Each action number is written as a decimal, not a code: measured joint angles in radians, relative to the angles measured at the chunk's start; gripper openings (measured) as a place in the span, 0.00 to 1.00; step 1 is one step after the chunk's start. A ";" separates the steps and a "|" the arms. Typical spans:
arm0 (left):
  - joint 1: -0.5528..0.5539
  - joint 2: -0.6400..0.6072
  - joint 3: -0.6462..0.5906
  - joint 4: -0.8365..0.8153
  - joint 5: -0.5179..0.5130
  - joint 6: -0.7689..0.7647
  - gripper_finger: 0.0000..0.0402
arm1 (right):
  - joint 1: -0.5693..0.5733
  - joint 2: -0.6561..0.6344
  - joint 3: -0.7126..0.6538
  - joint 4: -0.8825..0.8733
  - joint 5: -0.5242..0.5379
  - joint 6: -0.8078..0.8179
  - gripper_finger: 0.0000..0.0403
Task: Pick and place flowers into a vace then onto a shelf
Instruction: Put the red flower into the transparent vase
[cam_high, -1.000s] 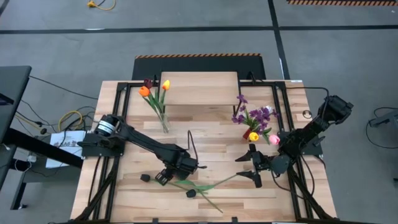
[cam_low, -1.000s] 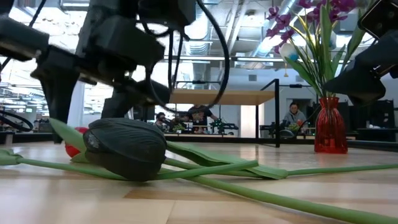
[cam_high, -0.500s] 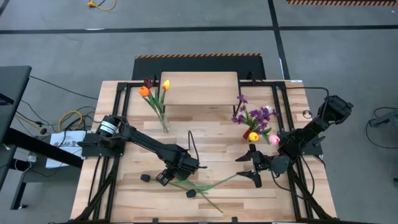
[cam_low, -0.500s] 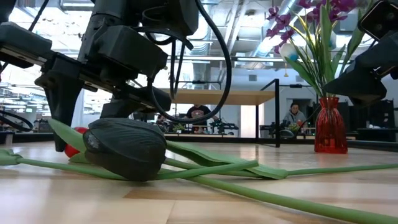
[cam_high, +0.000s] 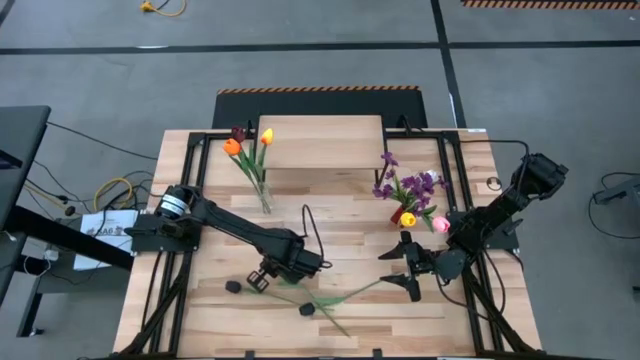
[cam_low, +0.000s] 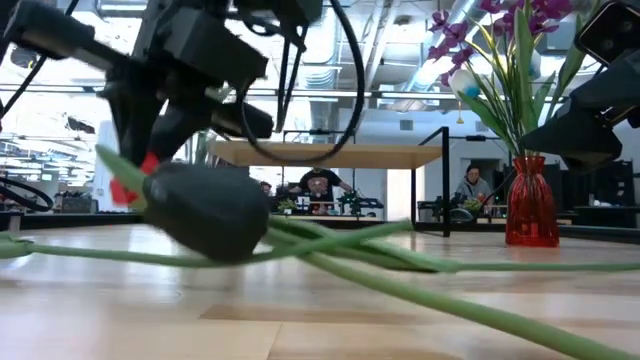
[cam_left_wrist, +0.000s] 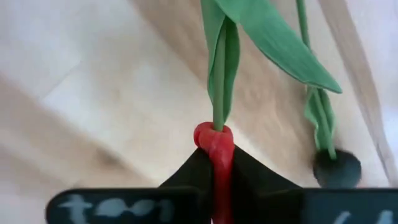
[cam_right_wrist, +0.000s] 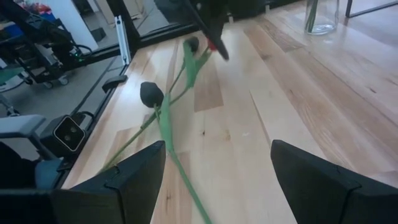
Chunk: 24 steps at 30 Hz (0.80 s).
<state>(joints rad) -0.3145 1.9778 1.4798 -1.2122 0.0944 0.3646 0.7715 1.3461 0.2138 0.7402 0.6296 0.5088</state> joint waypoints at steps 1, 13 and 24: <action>-0.002 0.000 0.024 -0.042 -0.018 -0.004 0.02 | 0.000 0.000 0.000 0.000 0.000 0.003 0.71; -0.010 -0.030 0.318 -0.356 -0.233 -0.086 0.01 | 0.000 0.000 0.000 0.000 0.000 0.016 0.71; -0.009 -0.225 0.352 -0.360 -0.350 -0.168 0.01 | 0.000 0.000 0.000 -0.003 0.000 0.015 0.71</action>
<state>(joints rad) -0.3238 1.7524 1.8313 -1.5719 -0.2551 0.1964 0.7715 1.3461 0.2138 0.7372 0.6292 0.5240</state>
